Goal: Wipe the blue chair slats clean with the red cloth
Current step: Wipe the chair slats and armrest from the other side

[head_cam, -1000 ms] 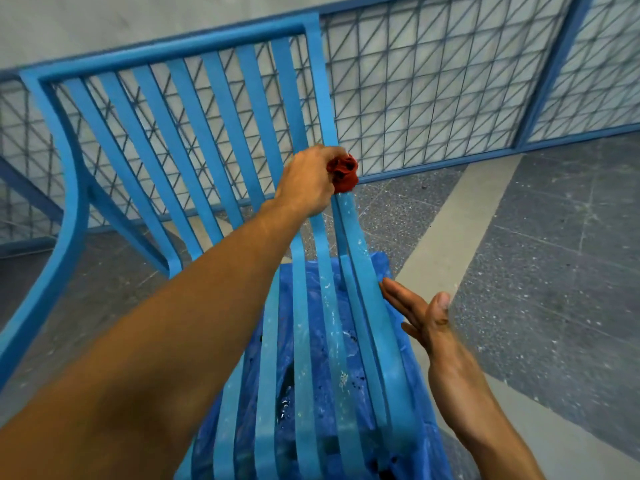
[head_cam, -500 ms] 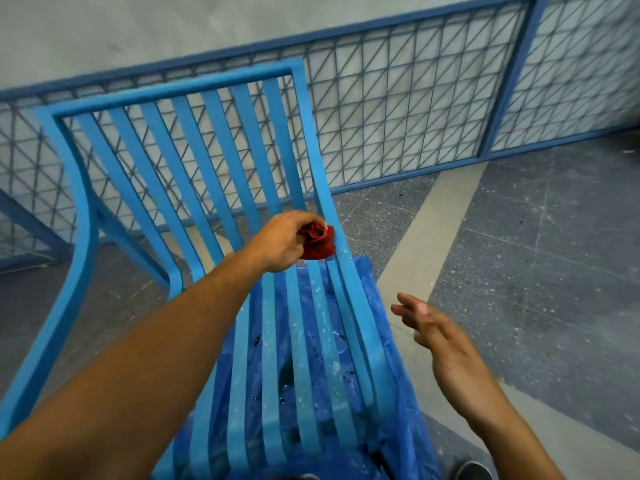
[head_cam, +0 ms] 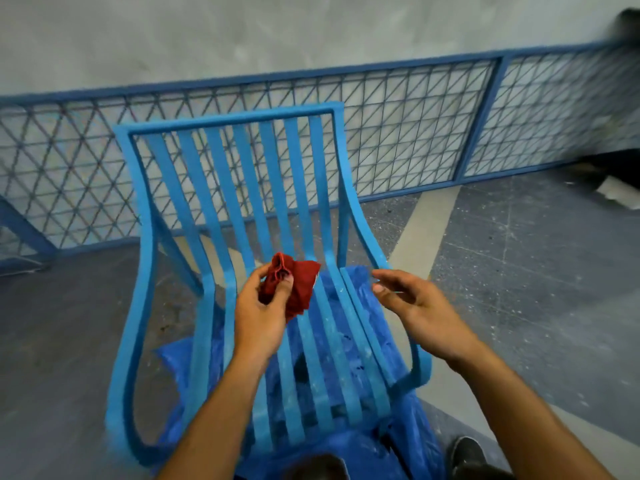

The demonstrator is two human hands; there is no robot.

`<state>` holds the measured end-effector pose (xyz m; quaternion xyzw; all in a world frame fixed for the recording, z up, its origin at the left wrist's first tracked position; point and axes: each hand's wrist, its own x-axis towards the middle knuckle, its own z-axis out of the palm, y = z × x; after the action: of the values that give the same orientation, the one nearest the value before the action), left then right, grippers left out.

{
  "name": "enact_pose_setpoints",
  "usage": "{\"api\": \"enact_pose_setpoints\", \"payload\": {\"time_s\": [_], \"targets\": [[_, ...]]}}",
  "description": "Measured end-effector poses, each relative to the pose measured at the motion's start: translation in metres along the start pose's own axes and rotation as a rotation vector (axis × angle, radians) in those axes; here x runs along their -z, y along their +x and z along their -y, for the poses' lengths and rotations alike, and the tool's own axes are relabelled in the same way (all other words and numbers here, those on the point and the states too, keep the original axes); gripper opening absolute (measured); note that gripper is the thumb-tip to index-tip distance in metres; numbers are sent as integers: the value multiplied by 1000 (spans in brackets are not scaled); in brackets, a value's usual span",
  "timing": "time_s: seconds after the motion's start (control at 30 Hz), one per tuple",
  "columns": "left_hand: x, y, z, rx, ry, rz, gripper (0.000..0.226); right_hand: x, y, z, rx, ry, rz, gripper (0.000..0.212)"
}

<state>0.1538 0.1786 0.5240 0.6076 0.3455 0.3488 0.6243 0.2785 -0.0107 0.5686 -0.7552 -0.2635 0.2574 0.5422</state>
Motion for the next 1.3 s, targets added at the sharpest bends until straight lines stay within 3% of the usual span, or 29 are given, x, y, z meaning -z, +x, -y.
{"api": "enact_pose_setpoints", "payload": {"time_s": [0.13, 0.3, 0.4, 0.5, 0.6, 0.67, 0.77, 0.97, 1.1, 1.17, 1.3], "targets": [[52, -15, 0, -32, 15, -4, 27, -68, -10, 33, -46, -51, 104, 30], [76, -27, -20, -174, 135, 50, 38, -122, -7, 65, -140, 68, 188, 42], [90, -35, -38, -140, 121, 180, 52, -140, -9, 79, -139, 161, 198, 46], [98, -46, -49, -105, 8, 309, 58, -144, -7, 81, -137, 292, 141, 34], [99, -53, -56, -94, -109, 252, 52, -132, -7, 75, -193, 468, 125, 30], [94, -56, -56, -98, -50, 198, 48, -120, -8, 71, -196, 524, 172, 32], [69, -66, -57, -16, 2, 263, 58, -95, -9, 62, -156, 513, 244, 33], [3, -61, -40, -33, 107, 163, 56, -46, 12, 48, -55, 357, 179, 31], [-35, -40, -18, 51, 205, 71, 72, -12, 49, -2, -34, 48, -232, 34], [-50, -26, -7, 76, 254, 38, 68, -1, 59, -31, -112, -154, -319, 49], [-78, 4, 2, 93, 303, 26, 48, -4, 76, -66, -275, -414, -153, 101]]}}
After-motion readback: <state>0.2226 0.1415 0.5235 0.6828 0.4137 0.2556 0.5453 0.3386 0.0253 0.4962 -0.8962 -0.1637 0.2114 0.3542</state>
